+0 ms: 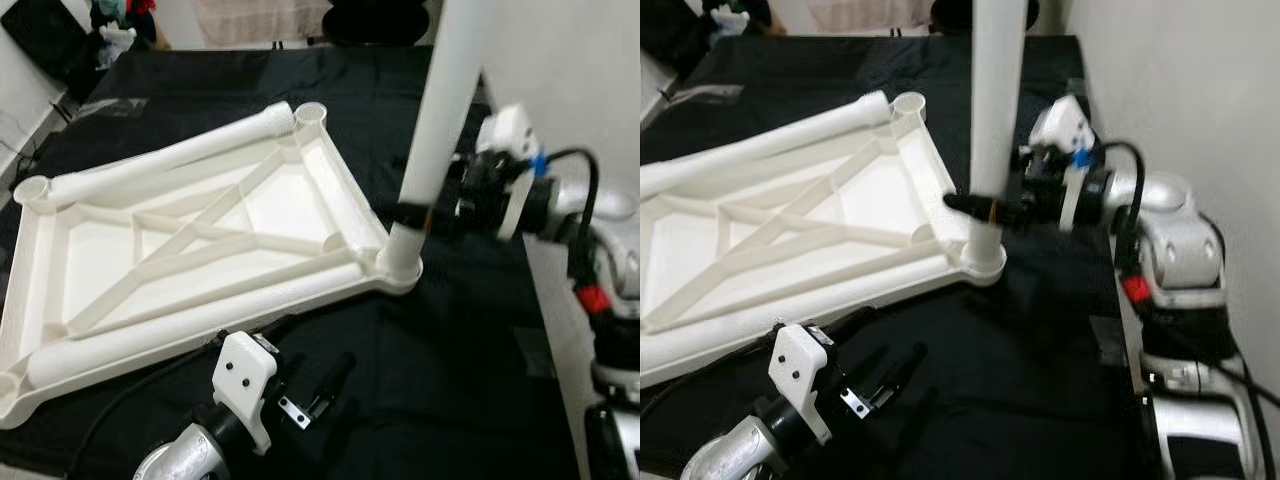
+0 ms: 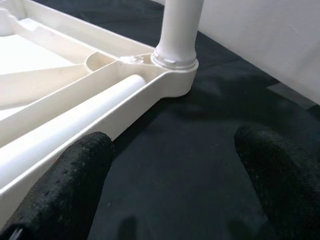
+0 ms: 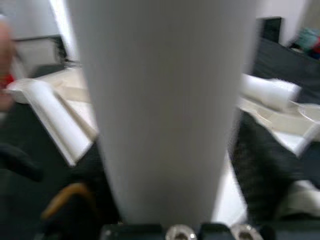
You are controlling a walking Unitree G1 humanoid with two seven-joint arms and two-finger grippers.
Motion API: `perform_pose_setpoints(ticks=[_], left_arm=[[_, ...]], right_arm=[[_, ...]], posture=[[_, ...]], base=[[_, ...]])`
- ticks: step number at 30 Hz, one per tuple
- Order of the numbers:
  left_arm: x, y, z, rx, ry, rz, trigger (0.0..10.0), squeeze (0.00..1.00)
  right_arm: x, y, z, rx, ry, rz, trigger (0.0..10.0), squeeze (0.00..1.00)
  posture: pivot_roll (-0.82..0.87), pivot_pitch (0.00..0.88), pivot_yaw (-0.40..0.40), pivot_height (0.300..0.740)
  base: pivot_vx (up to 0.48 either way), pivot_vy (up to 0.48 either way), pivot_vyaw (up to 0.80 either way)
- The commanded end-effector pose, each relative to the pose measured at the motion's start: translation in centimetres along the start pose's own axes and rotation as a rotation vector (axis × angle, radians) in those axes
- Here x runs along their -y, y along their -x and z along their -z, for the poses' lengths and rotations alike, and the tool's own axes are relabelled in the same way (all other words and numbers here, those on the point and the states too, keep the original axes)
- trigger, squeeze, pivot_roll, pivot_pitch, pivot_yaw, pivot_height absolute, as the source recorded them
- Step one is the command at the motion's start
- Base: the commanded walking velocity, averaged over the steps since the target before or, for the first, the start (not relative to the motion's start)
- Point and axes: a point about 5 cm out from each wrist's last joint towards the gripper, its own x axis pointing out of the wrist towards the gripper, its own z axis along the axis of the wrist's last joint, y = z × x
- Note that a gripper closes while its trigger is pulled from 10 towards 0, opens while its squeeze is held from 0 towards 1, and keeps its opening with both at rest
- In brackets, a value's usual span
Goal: Building children table
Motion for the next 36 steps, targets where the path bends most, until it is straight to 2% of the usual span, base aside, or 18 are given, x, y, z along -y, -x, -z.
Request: perform_pose_setpoints(ticks=[1,5,6,8,11,12,13,14,15,19,21,23,24,28,29,30,34,36], left_arm=[[0.2,0.3,0.2,-0.025,0.012,0.005,10.0,0.00],[0.2,0.2,0.3,-0.027,0.013,0.004,10.0,0.00],[0.1,0.1,0.4,-0.027,0.013,0.002,10.0,0.00],[-0.2,-0.5,0.8,-0.023,0.008,-0.001,10.0,0.00],[-0.2,-0.5,0.8,-0.023,0.008,-0.001,10.0,0.00],[-0.4,-0.7,1.1,-0.023,0.006,-0.003,10.0,0.00],[-0.4,-0.7,1.1,-0.023,0.006,-0.003,10.0,0.00],[-0.6,-1.2,1.5,-0.022,0.002,-0.010,10.0,0.00],[-0.8,-1.6,1.8,-0.020,-0.001,-0.016,10.0,0.00],[-1.0,-1.8,1.9,-0.019,-0.003,-0.019,10.0,0.00],[-1.3,-2.0,2.0,-0.016,-0.003,-0.032,10.0,0.00],[-1.4,-2.0,2.0,-0.013,-0.006,-0.040,10.0,0.00],[-1.5,-2.0,1.9,-0.010,-0.009,-0.049,10.0,0.00],[-1.6,-1.7,1.5,-0.007,-0.013,-0.051,10.0,0.00],[-1.5,-1.6,1.4,-0.009,-0.009,-0.044,10.0,0.00],[-1.4,-1.5,1.3,-0.011,-0.005,-0.037,10.0,0.00],[-1.1,-1.3,1.2,-0.008,-0.002,-0.029,10.0,0.00],[-0.6,-1.0,0.9,-0.003,-0.001,-0.022,10.0,0.00]], right_arm=[[0.3,0.9,-0.8,0.039,0.013,-0.011,0.0,0.00],[0.3,1.2,-0.8,0.046,0.011,-0.023,0.0,0.00],[-0.6,1.5,-0.5,0.042,-0.012,-0.049,0.0,0.00],[-5.8,-1.7,4.4,-0.123,-0.224,0.168,0.0,0.00],[-5.8,-1.7,4.4,-0.123,-0.224,0.168,0.0,0.00],[-6.7,-2.6,7.1,-0.216,-0.348,0.545,0.0,0.00],[-6.7,-2.6,7.1,-0.216,-0.348,0.545,0.0,0.00],[-9.0,-3.0,10.2,-0.327,-0.454,0.786,0.0,0.00],[-9.6,-3.5,11.5,-0.372,-0.498,0.907,0.0,0.00],[-9.9,-3.8,12.1,-0.387,-0.514,0.953,0.0,0.00],[-8.0,-3.9,11.7,-0.348,-0.522,0.955,0.0,0.00],[-7.2,-3.8,11.5,-0.337,-0.530,0.963,0.9,0.00],[-6.9,-3.7,11.4,-0.329,-0.558,0.939,10.0,0.00],[-7.5,-3.9,10.6,-0.285,-0.579,0.758,10.0,0.00],[-8.2,-4.2,9.7,-0.234,-0.559,0.581,10.0,1.00],[-8.8,-4.2,8.7,-0.180,-0.534,0.424,10.0,1.00],[-9.0,-3.6,7.2,-0.131,-0.445,0.302,10.0,1.00],[-7.4,-1.9,6.1,-0.077,-0.364,0.262,10.0,1.00]], posture=[[0.03,0.278,0.021,0.740],[0.03,0.278,0.021,0.740],[0.01,0.268,0.011,0.740],[-0.02,0.220,-0.033,0.740],[-0.02,0.220,-0.033,0.740],[-0.02,0.205,-0.039,0.740],[-0.02,0.205,-0.039,0.740],[-0.03,0.162,-0.034,0.740],[-0.04,0.139,-0.045,0.740],[-0.04,0.139,-0.045,0.740],[-0.03,0.122,-0.051,0.740],[-0.03,0.125,-0.049,0.740],[-0.03,0.131,-0.041,0.740],[-0.04,0.155,-0.020,0.740],[-0.04,0.168,-0.016,0.740],[-0.04,0.176,-0.012,0.740],[-0.03,0.196,-0.004,0.740],[0.00,0.236,-0.001,0.740]], base=[[0.000,0.000,0.00],[0.000,0.000,0.00],[0.000,0.000,0.00],[0.000,0.000,0.00],[0.000,0.000,0.00],[0.000,0.000,0.00],[0.000,0.000,0.00],[0.000,0.000,0.00],[0.000,0.000,0.00],[0.000,0.000,0.00],[0.000,0.000,0.00],[0.000,0.000,0.00],[0.000,0.000,0.00],[0.000,0.000,0.00],[0.000,0.000,0.00],[0.000,0.000,0.00],[0.000,0.000,0.00],[0.000,0.000,0.00]])
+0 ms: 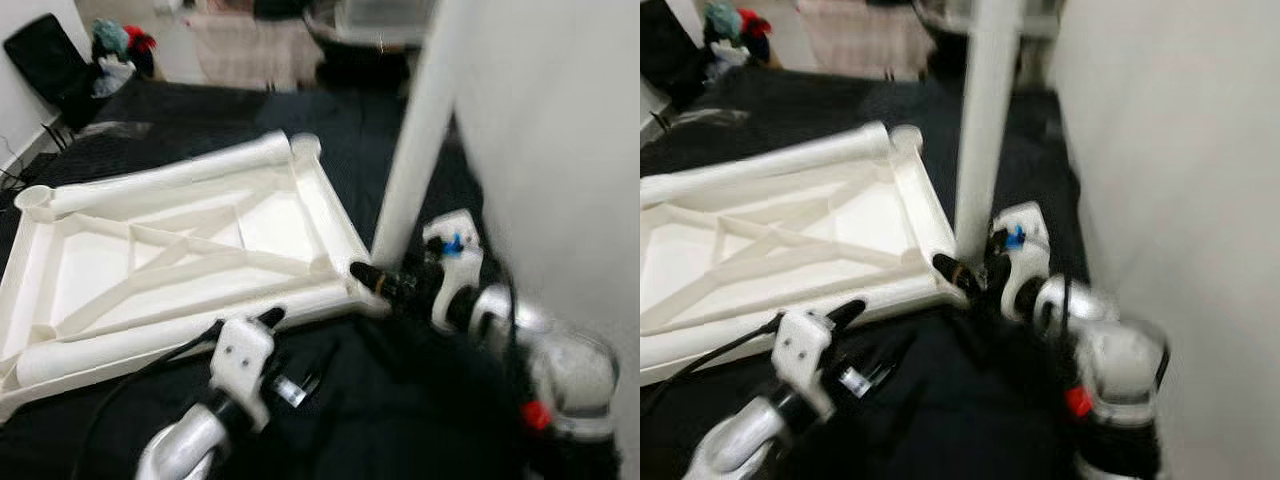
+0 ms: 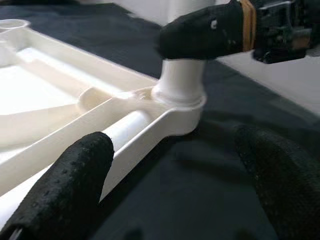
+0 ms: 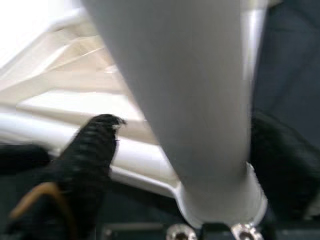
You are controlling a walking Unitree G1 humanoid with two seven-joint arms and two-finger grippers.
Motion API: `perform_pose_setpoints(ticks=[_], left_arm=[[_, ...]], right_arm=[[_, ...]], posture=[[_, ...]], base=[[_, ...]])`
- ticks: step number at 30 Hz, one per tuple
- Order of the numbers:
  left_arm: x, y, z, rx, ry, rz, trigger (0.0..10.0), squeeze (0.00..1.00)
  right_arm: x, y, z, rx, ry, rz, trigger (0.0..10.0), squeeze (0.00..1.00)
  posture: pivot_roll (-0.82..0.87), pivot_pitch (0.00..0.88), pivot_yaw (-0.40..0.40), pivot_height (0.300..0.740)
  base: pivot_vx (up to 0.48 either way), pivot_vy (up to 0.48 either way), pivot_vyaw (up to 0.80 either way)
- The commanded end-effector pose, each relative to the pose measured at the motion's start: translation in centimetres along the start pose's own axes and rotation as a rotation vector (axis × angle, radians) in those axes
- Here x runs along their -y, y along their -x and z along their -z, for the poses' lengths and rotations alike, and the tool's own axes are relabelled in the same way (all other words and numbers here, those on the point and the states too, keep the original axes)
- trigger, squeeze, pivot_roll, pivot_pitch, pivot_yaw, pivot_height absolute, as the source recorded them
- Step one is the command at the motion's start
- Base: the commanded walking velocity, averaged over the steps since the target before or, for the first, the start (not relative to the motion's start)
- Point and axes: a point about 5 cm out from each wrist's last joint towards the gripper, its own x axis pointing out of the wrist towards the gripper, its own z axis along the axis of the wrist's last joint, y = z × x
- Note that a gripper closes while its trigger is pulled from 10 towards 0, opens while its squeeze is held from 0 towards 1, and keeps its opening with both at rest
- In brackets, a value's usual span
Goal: Building children table
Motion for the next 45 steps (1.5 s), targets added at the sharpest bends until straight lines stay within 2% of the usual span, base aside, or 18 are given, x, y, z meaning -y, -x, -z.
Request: perform_pose_setpoints(ticks=[1,2,5,6,7,8,12,13,19,25,27,28,29,32,40,41,44,45], left_arm=[[0.4,0.4,-0.1,-0.005,0.006,0.005,10.0,0.00],[0.7,0.6,-0.3,-0.005,0.007,0.008,10.0,0.00],[0.9,0.7,-0.5,-0.004,0.008,0.010,10.0,0.00],[1.1,1.0,-0.6,-0.005,0.011,0.011,10.0,0.00],[1.1,1.0,-0.6,-0.005,0.011,0.011,10.0,0.00],[1.3,1.2,-0.7,-0.008,0.012,0.014,10.0,0.00],[1.7,1.6,-0.9,-0.015,0.017,0.018,10.0,0.00],[1.8,1.7,-0.9,-0.017,0.019,0.019,10.0,0.00],[1.6,1.7,-0.9,-0.024,0.018,0.010,10.0,0.00],[1.2,1.2,-0.4,-0.026,0.013,0.004,10.0,0.00],[0.6,0.7,0.1,-0.024,0.003,-0.009,10.0,0.00],[0.4,0.4,0.3,-0.022,0.000,-0.015,10.0,0.00],[0.4,0.4,0.3,-0.022,0.000,-0.015,10.0,0.00],[-0.2,-0.5,0.6,-0.017,-0.007,-0.016,10.0,0.00],[-0.9,-0.7,0.6,-0.007,-0.015,-0.044,10.0,0.00],[-0.9,-0.5,0.5,-0.007,-0.017,-0.046,10.0,0.00],[-0.7,-0.2,0.4,-0.006,-0.017,-0.038,10.0,0.00],[-0.6,-0.1,0.3,-0.008,-0.014,-0.032,10.0,0.00]], right_arm=[[0.0,0.6,-1.9,0.079,0.066,-0.078,10.0,1.00],[1.5,1.2,-2.7,0.087,0.142,-0.079,10.0,1.00],[2.6,1.6,-3.2,0.085,0.195,-0.074,10.0,1.00],[3.8,2.1,-4.1,0.098,0.217,-0.083,10.0,0.25],[3.8,2.1,-4.1,0.098,0.217,-0.083,10.0,0.25],[4.8,2.4,-4.9,0.115,0.230,-0.107,10.0,0.00],[6.1,3.0,-7.0,0.159,0.256,-0.197,10.0,0.00],[6.7,3.2,-7.9,0.164,0.274,-0.217,0.0,0.00],[7.4,4.5,-9.7,0.179,0.323,-0.274,0.0,0.00],[5.6,3.2,-5.6,0.124,0.140,-0.112,0.0,0.00],[4.0,0.9,3.0,-0.046,-0.135,0.555,0.0,0.00],[2.7,1.1,6.1,-0.124,-0.215,0.750,0.0,0.00],[2.7,1.1,6.1,-0.124,-0.215,0.750,0.0,0.00],[-0.3,-2.9,6.7,-0.126,-0.245,0.687,0.0,0.00],[1.8,-4.2,2.3,-0.013,-0.221,0.628,0.0,0.00],[1.6,-4.1,2.4,-0.044,-0.213,0.570,10.0,0.00],[0.6,-3.2,2.1,-0.042,-0.176,0.499,10.0,0.00],[0.8,-2.9,1.9,-0.026,-0.177,0.484,10.0,0.62]], posture=[[0.00,0.236,-0.001,0.740],[0.01,0.248,-0.003,0.740],[0.01,0.252,-0.003,0.740],[0.03,0.270,-0.004,0.740],[0.03,0.270,-0.004,0.740],[0.03,0.274,-0.005,0.740],[0.05,0.283,-0.010,0.740],[0.05,0.284,-0.010,0.740],[0.04,0.276,-0.016,0.740],[0.02,0.226,-0.053,0.740],[-0.02,0.182,-0.066,0.740],[-0.02,0.176,-0.063,0.740],[-0.02,0.176,-0.063,0.740],[-0.04,0.153,-0.063,0.740],[-0.01,0.135,-0.059,0.740],[-0.01,0.147,-0.049,0.740],[-0.01,0.166,-0.033,0.740],[-0.01,0.178,-0.023,0.740]], base=[[0.000,0.000,0.00],[0.000,0.000,0.00],[0.000,0.000,0.00],[0.000,0.000,0.00],[0.000,0.000,0.00],[0.000,0.000,0.00],[0.000,0.000,0.00],[0.000,0.000,0.00],[0.000,0.000,0.00],[0.000,0.000,0.00],[0.000,0.000,0.00],[0.000,0.000,0.00],[0.000,0.000,0.00],[0.000,0.000,0.00],[0.000,0.000,0.00],[0.000,0.000,0.00],[0.000,0.000,0.00],[0.000,0.000,0.00]])
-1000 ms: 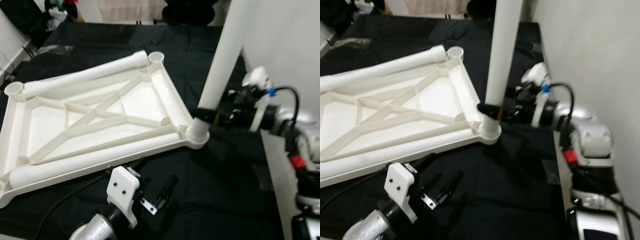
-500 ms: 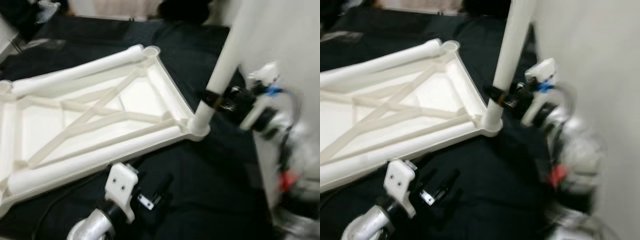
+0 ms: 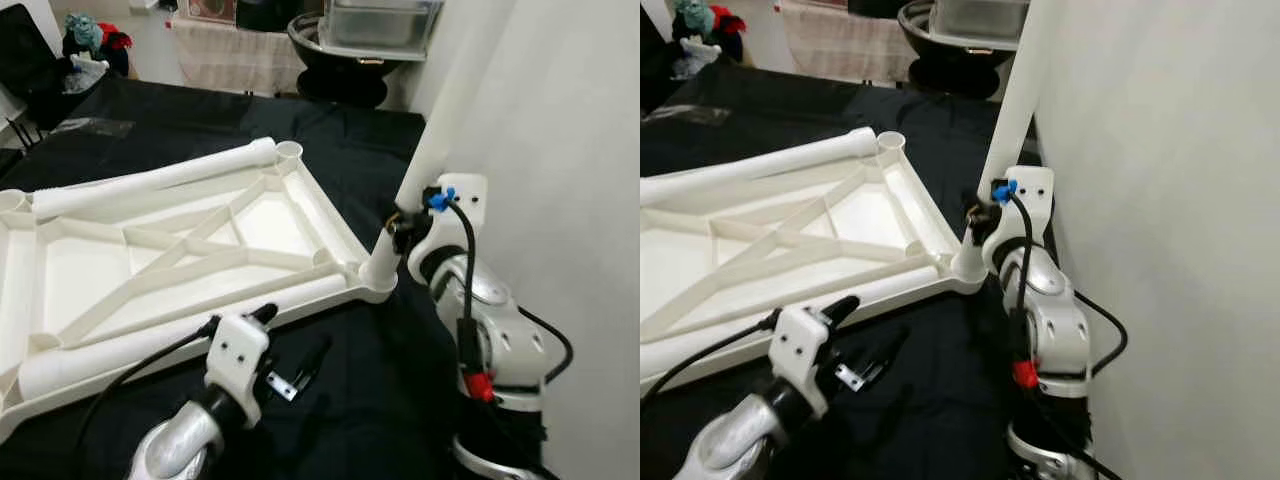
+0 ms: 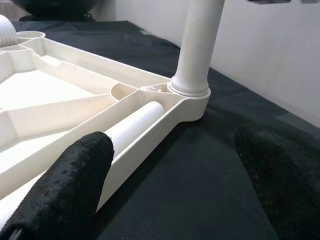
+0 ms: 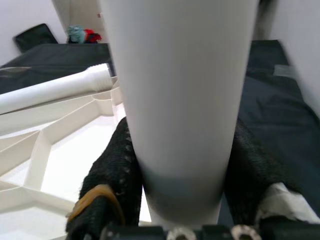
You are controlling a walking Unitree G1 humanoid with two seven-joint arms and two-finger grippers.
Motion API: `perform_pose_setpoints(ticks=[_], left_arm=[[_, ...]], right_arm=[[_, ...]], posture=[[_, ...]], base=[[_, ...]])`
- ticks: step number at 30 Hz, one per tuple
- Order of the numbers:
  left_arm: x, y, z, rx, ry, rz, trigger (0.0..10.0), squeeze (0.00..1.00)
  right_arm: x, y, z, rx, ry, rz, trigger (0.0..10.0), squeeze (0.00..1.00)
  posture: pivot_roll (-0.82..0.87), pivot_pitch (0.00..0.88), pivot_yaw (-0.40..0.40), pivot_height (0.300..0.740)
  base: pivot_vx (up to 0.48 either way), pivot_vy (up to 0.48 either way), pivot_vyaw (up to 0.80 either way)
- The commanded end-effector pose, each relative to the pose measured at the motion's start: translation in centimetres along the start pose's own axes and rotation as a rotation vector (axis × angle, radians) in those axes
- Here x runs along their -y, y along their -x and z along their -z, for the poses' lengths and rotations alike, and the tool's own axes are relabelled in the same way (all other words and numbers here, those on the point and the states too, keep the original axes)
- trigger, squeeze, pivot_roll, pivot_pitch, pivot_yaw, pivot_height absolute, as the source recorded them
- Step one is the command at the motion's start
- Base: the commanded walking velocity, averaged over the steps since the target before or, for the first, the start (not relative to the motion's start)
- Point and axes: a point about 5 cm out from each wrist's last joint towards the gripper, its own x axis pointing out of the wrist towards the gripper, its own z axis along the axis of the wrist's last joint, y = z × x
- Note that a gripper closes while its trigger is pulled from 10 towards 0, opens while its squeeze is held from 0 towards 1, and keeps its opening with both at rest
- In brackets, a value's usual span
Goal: Building children table
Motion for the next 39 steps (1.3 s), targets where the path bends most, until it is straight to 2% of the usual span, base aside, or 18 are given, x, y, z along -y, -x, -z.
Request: perform_pose_setpoints(ticks=[1,2,6,9,14,15,17,18,19,22,23,32,34,35,36,37,38,39], left_arm=[[0.2,0.2,-0.3,0.007,-0.002,0.014,10.0,0.00],[0.4,0.3,-0.3,0.005,0.001,0.023,10.0,0.00],[0.8,0.8,-0.6,-0.002,0.009,0.040,10.0,0.00],[1.1,1.1,-0.7,-0.004,0.010,0.042,10.0,0.00],[1.2,1.3,-0.8,-0.005,0.010,0.043,10.0,0.00],[1.4,1.4,-0.9,-0.007,0.011,0.045,10.0,0.00],[1.5,1.5,-0.9,-0.009,0.012,0.047,10.0,0.00],[1.6,1.7,-1.0,-0.012,0.014,0.049,10.0,0.00],[1.7,1.8,-1.0,-0.014,0.016,0.049,10.0,0.00],[1.7,1.9,-1.0,-0.015,0.017,0.049,10.0,0.00],[1.8,1.9,-1.1,-0.017,0.018,0.048,10.0,0.00],[1.9,1.9,-1.1,-0.017,0.021,0.045,10.0,0.00],[1.8,1.6,-0.9,-0.017,0.022,0.045,10.0,0.00],[1.7,1.5,-0.7,-0.015,0.021,0.045,10.0,0.00],[1.7,1.5,-0.7,-0.015,0.021,0.045,10.0,0.00],[1.6,1.2,-0.4,-0.015,0.019,0.042,10.0,0.00],[1.6,1.2,-0.4,-0.015,0.019,0.042,10.0,0.00],[1.5,1.1,-0.1,-0.016,0.017,0.041,10.0,0.00]], right_arm=[[0.0,0.1,3.8,-0.206,-0.062,-0.054,10.0,0.62],[0.0,0.0,3.2,-0.172,-0.043,-0.177,10.0,1.00],[1.4,0.2,-0.1,-0.021,0.014,-0.504,10.0,1.00],[2.8,-0.2,-1.7,0.043,0.112,-0.526,10.0,1.00],[3.0,-0.8,-3.1,0.089,0.142,-0.577,10.0,1.00],[3.2,-1.0,-3.8,0.108,0.147,-0.614,10.0,0.65],[3.3,-1.1,-4.3,0.123,0.150,-0.642,10.0,0.65],[3.6,-1.3,-5.3,0.146,0.203,-0.713,10.0,0.00],[4.0,-1.5,-5.9,0.160,0.198,-0.729,1.9,0.00],[4.4,-1.6,-6.3,0.170,0.191,-0.739,1.9,0.00],[4.6,-1.6,-6.7,0.177,0.197,-0.760,0.0,0.00],[4.2,-0.3,-5.4,0.129,0.186,-0.797,0.0,0.00],[2.5,0.4,-2.4,0.044,0.133,-0.671,0.0,0.00],[2.3,0.2,-0.4,-0.002,0.146,-0.358,0.0,0.00],[2.3,0.2,-0.4,-0.002,0.146,-0.358,0.0,0.00],[2.9,0.9,1.6,-0.017,0.029,0.053,0.0,0.00],[2.9,0.9,1.6,-0.017,0.029,0.053,0.0,0.00],[3.7,2.0,3.3,-0.064,-0.057,0.342,0.0,0.00]], posture=[[-0.01,0.178,-0.023,0.740],[0.00,0.190,-0.018,0.740],[0.01,0.216,-0.007,0.740],[0.02,0.223,-0.005,0.740],[0.03,0.234,-0.002,0.740],[0.04,0.243,-0.004,0.740],[0.04,0.243,-0.004,0.740],[0.05,0.245,-0.008,0.740],[0.05,0.248,-0.012,0.740],[0.05,0.248,-0.012,0.740],[0.05,0.254,-0.018,0.740],[0.03,0.253,-0.033,0.740],[0.02,0.233,-0.045,0.740],[0.01,0.218,-0.059,0.740],[0.01,0.218,-0.059,0.740],[-0.01,0.191,-0.062,0.740],[-0.01,0.191,-0.062,0.740],[-0.01,0.183,-0.065,0.740]], base=[[0.000,0.000,0.00],[0.000,0.000,0.00],[0.000,0.000,0.00],[0.000,0.000,0.00],[0.000,0.000,0.00],[0.000,0.000,0.00],[0.000,0.000,0.00],[0.000,0.000,0.00],[0.000,0.000,0.00],[0.000,0.000,0.00],[0.000,0.000,0.00],[0.000,0.000,0.00],[0.000,0.000,0.00],[0.000,0.000,0.00],[0.000,0.000,0.00],[0.000,0.000,0.00],[0.000,0.000,0.00],[0.000,0.000,0.00]])
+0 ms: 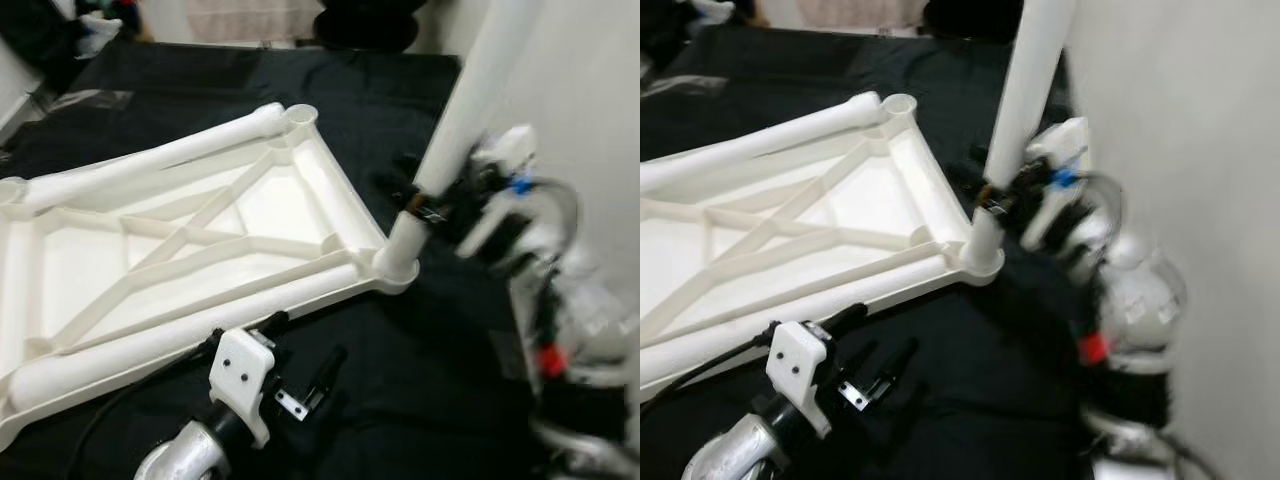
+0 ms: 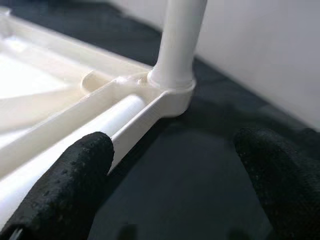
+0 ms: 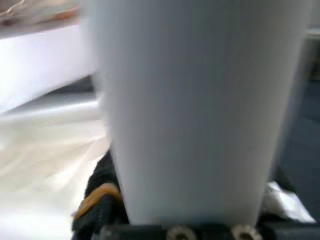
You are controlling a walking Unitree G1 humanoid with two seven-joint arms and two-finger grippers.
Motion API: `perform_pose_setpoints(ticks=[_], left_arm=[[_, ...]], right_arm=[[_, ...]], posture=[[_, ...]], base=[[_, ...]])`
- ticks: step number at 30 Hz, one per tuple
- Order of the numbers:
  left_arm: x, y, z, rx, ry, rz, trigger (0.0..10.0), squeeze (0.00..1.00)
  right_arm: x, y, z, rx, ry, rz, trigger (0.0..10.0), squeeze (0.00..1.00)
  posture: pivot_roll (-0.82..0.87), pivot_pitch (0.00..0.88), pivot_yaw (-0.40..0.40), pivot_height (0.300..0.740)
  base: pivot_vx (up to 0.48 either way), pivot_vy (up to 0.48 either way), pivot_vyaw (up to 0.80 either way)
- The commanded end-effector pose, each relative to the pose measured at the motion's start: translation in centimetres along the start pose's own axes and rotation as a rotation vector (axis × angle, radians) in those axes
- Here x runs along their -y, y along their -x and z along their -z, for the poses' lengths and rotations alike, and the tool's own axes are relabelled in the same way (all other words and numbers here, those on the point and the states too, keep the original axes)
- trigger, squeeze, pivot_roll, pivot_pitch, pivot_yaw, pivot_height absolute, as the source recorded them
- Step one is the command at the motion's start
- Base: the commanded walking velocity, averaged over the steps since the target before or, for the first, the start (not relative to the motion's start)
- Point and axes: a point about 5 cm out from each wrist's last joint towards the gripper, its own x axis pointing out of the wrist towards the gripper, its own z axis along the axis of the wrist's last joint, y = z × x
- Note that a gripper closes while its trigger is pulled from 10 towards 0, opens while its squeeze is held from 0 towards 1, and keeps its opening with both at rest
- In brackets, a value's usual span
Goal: Building children table
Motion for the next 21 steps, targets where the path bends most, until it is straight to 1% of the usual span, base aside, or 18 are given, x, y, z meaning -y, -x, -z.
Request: perform_pose_setpoints(ticks=[1,3,4,5,6,7,8,9,10,11,12,13,14,15,16,17,19,21], left_arm=[[-0.1,0.0,1.4,-0.042,0.007,-0.008,10.0,0.00],[-0.1,0.0,1.4,-0.042,0.007,-0.008,10.0,0.00],[-0.4,-0.4,1.7,-0.046,0.005,-0.010,10.0,0.00],[-0.9,-0.8,2.0,-0.050,0.005,-0.014,10.0,0.00],[-0.9,-0.8,2.0,-0.050,0.005,-0.014,10.0,0.00],[-1.3,-1.2,2.2,-0.052,0.006,-0.018,10.0,0.00],[-1.3,-1.2,2.2,-0.052,0.006,-0.018,10.0,0.00],[-1.8,-1.5,2.3,-0.051,-0.006,-0.033,10.0,0.00],[-2.1,-1.7,2.4,-0.050,-0.015,-0.043,10.0,0.00],[-2.1,-1.7,2.4,-0.050,-0.015,-0.043,10.0,0.00],[-2.5,-1.9,2.4,-0.054,-0.027,-0.057,10.0,0.00],[-2.5,-1.9,2.4,-0.054,-0.027,-0.057,10.0,0.00],[-2.9,-2.2,2.6,-0.062,-0.033,-0.064,10.0,0.00],[-2.9,-2.2,2.6,-0.062,-0.033,-0.064,10.0,0.00],[-3.3,-2.5,2.7,-0.074,-0.033,-0.073,10.0,0.00],[-3.3,-2.5,2.7,-0.074,-0.033,-0.073,10.0,0.00],[-3.9,-2.8,3.0,-0.101,-0.041,-0.079,10.0,0.00],[-4.8,-3.0,3.0,-0.108,-0.038,-0.138,10.0,0.00]], right_arm=[[2.4,2.4,6.5,-0.349,0.007,0.431,0.0,0.00],[2.4,2.4,6.5,-0.349,0.007,0.431,0.0,0.00],[0.2,1.5,7.5,-0.366,-0.006,0.331,0.0,0.00],[-1.4,0.2,8.1,-0.370,0.004,0.211,0.0,0.00],[-1.4,0.2,8.1,-0.370,0.004,0.211,0.0,0.00],[-2.3,-0.6,8.4,-0.374,0.007,0.144,0.0,0.00],[-2.3,-0.6,8.4,-0.374,0.007,0.144,0.0,0.00],[-2.0,-1.5,8.4,-0.372,0.005,0.123,0.2,0.00],[-1.7,-2.0,8.4,-0.370,0.007,0.118,0.2,0.00],[-1.7,-2.0,8.4,-0.370,0.007,0.118,0.2,0.00],[-1.5,-2.2,8.3,-0.376,0.007,0.107,10.0,0.00],[-1.5,-2.2,8.3,-0.376,0.007,0.107,10.0,0.00],[-1.5,-2.5,8.1,-0.359,-0.010,0.061,10.0,0.00],[-1.5,-2.5,8.1,-0.359,-0.010,0.061,10.0,0.00],[-1.4,-2.6,8.0,-0.343,-0.042,0.027,10.0,1.00],[-1.4,-2.6,8.0,-0.343,-0.042,0.027,10.0,1.00],[-1.3,-2.2,7.1,-0.290,-0.050,0.021,10.0,1.00],[-0.9,-1.6,6.3,-0.235,-0.032,-0.027,10.0,1.00]], posture=[[0.00,0.137,-0.060,0.740],[0.00,0.137,-0.060,0.740],[0.01,0.111,-0.055,0.740],[0.02,0.088,-0.060,0.740],[0.02,0.088,-0.060,0.740],[0.03,0.085,-0.062,0.740],[0.03,0.085,-0.062,0.740],[0.03,0.062,-0.060,0.740],[0.03,0.058,-0.058,0.740],[0.03,0.058,-0.058,0.740],[0.02,0.041,-0.051,0.740],[0.02,0.041,-0.051,0.740],[0.02,0.029,-0.041,0.740],[0.02,0.029,-0.041,0.740],[0.01,0.018,-0.034,0.740],[0.01,0.018,-0.034,0.740],[0.00,0.013,-0.023,0.740],[-0.02,0.000,-0.021,0.740]], base=[[0.000,0.000,0.00],[0.000,0.000,0.00],[0.000,0.000,0.00],[0.000,0.000,0.00],[0.000,0.000,0.00],[0.000,0.000,0.00],[0.000,0.000,0.00],[0.000,0.000,0.00],[0.000,0.000,0.00],[0.000,0.000,0.00],[0.000,0.000,0.00],[0.000,0.000,0.00],[0.000,0.000,0.00],[0.000,0.000,0.00],[0.000,0.000,0.00],[0.000,0.000,0.00],[0.000,0.000,0.00],[0.000,0.000,0.00]])
